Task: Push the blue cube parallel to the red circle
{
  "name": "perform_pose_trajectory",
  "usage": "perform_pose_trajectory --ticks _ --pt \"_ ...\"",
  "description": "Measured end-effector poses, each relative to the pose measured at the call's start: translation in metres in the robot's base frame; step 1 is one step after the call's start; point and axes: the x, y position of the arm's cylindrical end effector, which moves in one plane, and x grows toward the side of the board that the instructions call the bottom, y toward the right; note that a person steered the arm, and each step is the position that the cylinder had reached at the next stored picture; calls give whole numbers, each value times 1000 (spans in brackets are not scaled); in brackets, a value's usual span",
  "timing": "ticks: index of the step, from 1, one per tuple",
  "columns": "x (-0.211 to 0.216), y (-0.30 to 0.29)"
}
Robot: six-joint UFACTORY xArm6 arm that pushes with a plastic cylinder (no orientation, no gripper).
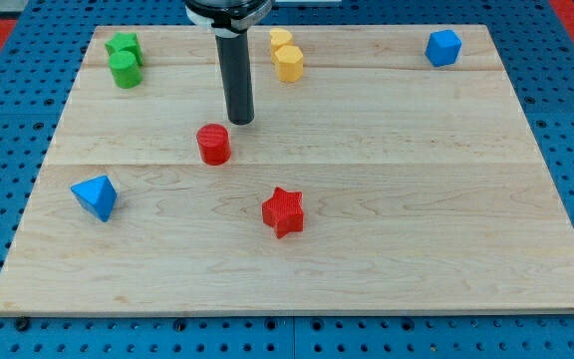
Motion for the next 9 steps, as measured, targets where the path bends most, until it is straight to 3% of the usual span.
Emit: perform_pose_trajectory --ticks 4,9 --pt "0 20" --pt "-11 236"
